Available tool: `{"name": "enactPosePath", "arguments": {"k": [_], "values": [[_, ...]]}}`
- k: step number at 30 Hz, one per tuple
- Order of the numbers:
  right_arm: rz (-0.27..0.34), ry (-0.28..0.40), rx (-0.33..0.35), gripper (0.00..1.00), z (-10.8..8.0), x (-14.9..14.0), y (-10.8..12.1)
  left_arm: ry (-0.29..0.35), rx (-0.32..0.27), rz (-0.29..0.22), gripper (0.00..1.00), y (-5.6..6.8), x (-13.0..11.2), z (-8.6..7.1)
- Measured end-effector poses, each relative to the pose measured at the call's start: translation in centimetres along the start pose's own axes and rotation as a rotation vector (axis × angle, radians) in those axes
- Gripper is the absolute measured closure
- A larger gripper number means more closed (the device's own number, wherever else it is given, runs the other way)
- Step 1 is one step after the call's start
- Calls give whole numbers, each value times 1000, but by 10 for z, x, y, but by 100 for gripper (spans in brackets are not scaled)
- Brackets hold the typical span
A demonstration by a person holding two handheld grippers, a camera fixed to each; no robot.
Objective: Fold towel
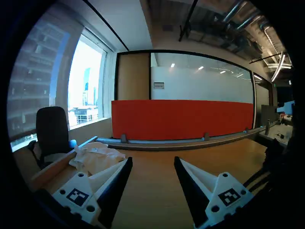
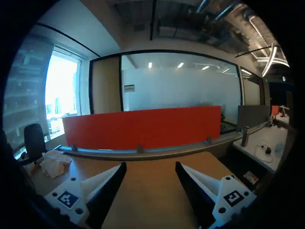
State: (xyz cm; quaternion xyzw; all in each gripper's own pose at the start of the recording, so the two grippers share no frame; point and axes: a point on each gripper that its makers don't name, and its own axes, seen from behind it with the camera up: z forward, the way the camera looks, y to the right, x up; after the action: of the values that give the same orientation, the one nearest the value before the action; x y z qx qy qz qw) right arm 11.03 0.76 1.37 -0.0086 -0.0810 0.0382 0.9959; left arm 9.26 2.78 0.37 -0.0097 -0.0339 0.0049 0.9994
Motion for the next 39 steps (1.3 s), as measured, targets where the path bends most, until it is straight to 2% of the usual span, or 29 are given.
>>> {"name": "enactPosePath", "arguments": {"k": [15,30,39], "values": [[-5,16,-56,1,-9,3,5,45,-6,24,20,-5,-36,2],[-25,27,-70,1,-11,-21,3,65,-10,49,20,-7,-81,6],[-33,28,-73,1,-8,-32,6,64,-9,39,20,-10,-107,10]]}}
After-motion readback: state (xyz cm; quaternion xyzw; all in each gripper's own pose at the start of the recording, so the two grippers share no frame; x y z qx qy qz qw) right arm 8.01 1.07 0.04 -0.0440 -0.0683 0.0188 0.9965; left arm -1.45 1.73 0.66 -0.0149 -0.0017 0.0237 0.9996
